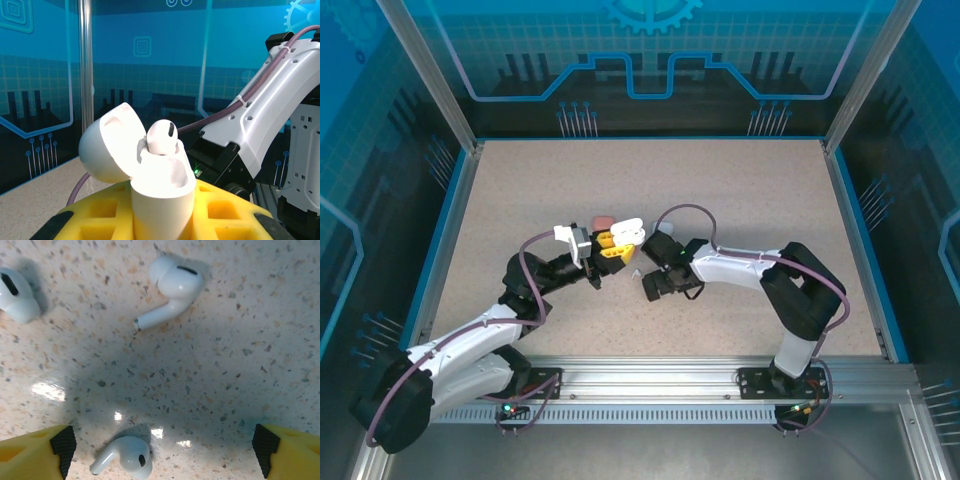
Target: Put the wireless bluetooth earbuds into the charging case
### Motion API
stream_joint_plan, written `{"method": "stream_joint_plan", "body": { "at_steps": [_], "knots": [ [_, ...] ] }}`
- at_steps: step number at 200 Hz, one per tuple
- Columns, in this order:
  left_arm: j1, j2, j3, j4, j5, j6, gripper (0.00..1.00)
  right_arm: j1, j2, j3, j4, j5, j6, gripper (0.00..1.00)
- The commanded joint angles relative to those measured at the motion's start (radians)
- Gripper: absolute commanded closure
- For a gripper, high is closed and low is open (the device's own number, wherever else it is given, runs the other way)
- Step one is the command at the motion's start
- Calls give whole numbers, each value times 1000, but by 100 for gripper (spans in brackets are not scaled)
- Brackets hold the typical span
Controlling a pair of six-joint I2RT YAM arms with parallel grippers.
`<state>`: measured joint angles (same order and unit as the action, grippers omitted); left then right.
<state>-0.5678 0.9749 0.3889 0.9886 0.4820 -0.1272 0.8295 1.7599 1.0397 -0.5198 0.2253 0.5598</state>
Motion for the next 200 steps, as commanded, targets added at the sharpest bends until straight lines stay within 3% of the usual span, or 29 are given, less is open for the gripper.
{"method": "stream_joint_plan", "body": {
  "at_steps": [1,127,200],
  "knots": [
    [-8,-3,-1,7,-18,23,98,14,19,27,-57,29,-3,8],
    [-9,8,6,8,-16,7,97,15,-31,-8,-126,-3,-15,27],
    [-9,5,7,7,-17,6,97,20,-98,-12,-141,-49,-32,29]
  ]
}}
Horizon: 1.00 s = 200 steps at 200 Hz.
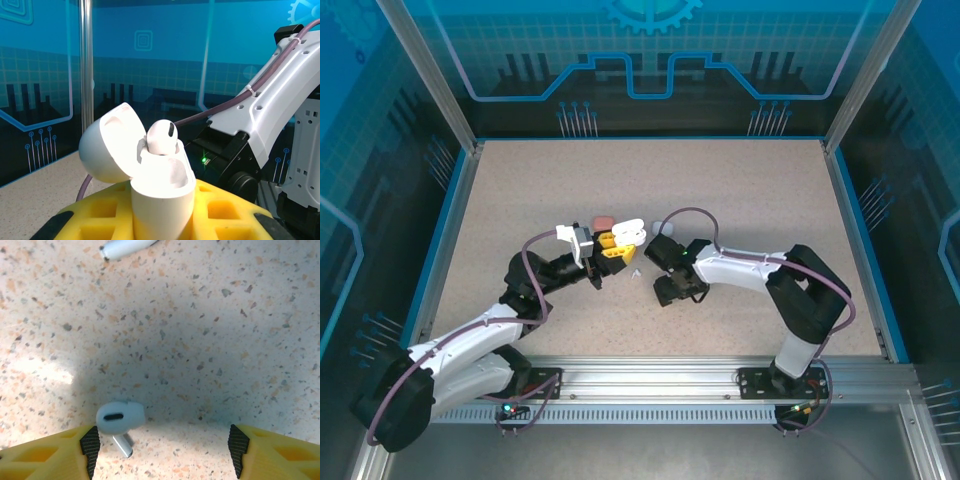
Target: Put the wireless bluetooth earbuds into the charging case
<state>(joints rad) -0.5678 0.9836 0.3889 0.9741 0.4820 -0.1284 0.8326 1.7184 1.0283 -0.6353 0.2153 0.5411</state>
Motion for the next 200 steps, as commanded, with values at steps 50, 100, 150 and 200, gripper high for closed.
{"method": "stream_joint_plan", "body": {
  "at_steps": [50,100,150,200],
  "knots": [
    [-8,-16,2,17,-15,7,97,11,-44,76,-82,-77,-9,33],
    [-8,-49,-10,0,-22,24,97,-16,22,114,-84,-137,-1,40],
    [-9,-74,-12,-27,-25,39,97,-36,73,137,-83,-172,-6,45],
    [-9,-81,-15,-35,-26,45,97,-48,116,161,-92,-173,-10,50]
  ]
}}
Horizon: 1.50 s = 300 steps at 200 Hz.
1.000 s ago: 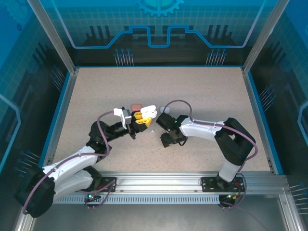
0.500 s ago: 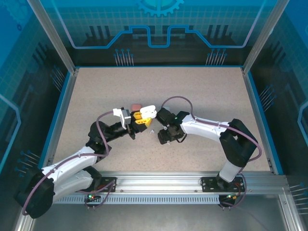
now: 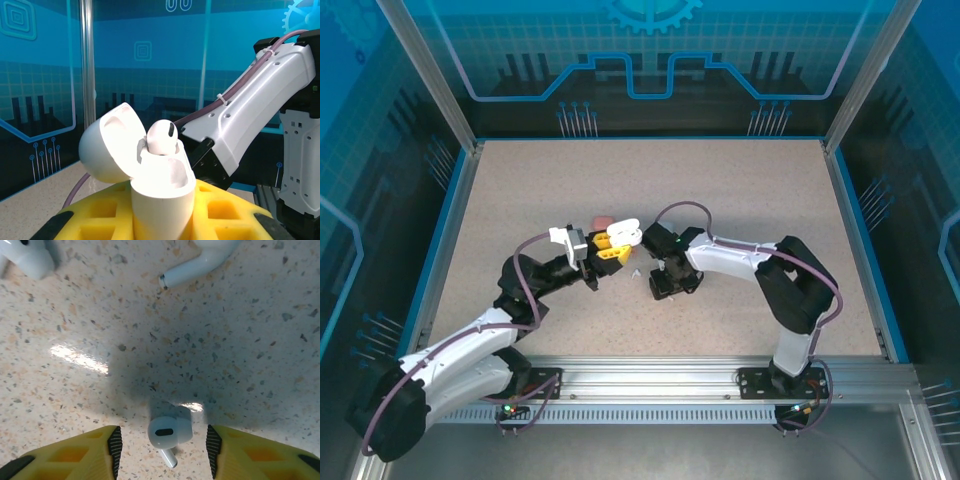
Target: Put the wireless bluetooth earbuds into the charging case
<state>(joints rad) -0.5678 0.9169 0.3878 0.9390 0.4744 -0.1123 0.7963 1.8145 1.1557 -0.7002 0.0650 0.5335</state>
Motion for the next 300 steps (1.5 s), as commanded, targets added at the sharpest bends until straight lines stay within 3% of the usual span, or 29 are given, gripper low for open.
{"method": "stream_joint_plan", "body": {
  "at_steps": [1,94,195,232,300],
  "knots": [
    [-9,-15,-14,0,-18,29,97,-12,20,33,-26,-23,-2,50],
    [-8,-16,-16,-5,-21,39,97,-18,73,43,-34,-40,-10,60],
    [-9,-15,-17,-12,-23,39,97,-19,14,27,-32,-55,-3,70],
    [-8,-15,-12,-12,-23,36,97,-19,-113,-16,31,-10,3,70],
    [-12,39,14,-14,-39,23,98,-21,-543,-103,209,135,4,72]
  ]
}}
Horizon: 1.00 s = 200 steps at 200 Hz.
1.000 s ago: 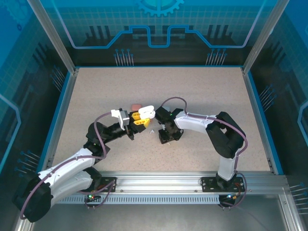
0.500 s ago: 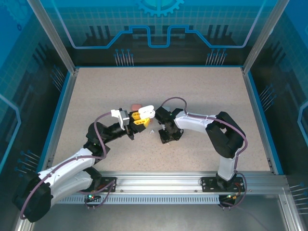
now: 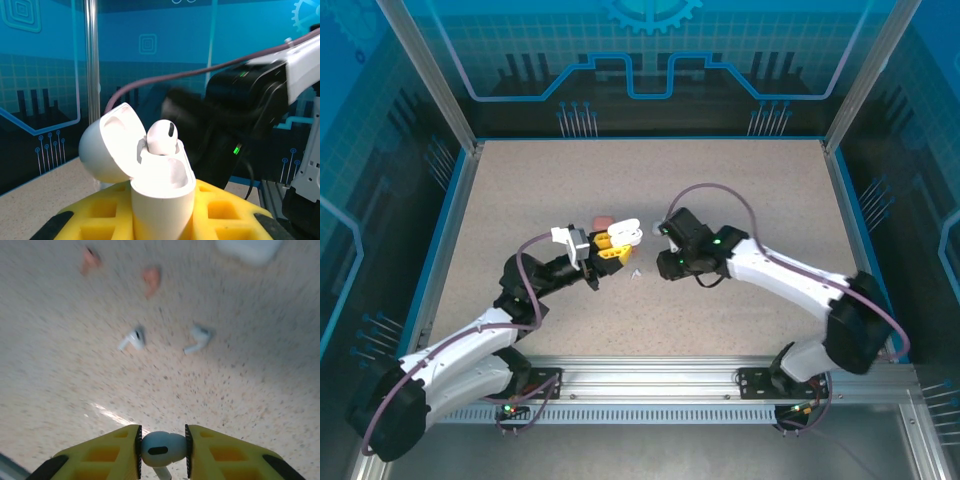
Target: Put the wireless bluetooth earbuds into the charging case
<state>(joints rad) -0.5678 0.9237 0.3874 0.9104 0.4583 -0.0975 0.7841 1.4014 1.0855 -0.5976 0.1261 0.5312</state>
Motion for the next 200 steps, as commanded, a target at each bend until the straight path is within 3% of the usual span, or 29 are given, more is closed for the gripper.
{"method": "stream_joint_plan", "body": {
  "at_steps": [1,29,76,143,200],
  "knots": [
    [-13,34,15,15,-24,7,98,-9,-129,-33,107,74,7,72],
    [-24,92,28,47,-47,4,100,2,-283,-59,254,127,-9,72],
    [-81,192,63,57,-113,30,100,53,-412,-79,445,204,-80,73],
    [-167,334,114,122,-249,71,100,153,-426,-151,652,258,-127,73],
    [-195,386,134,150,-313,73,100,176,-395,-182,663,264,-98,73]
  ]
}}
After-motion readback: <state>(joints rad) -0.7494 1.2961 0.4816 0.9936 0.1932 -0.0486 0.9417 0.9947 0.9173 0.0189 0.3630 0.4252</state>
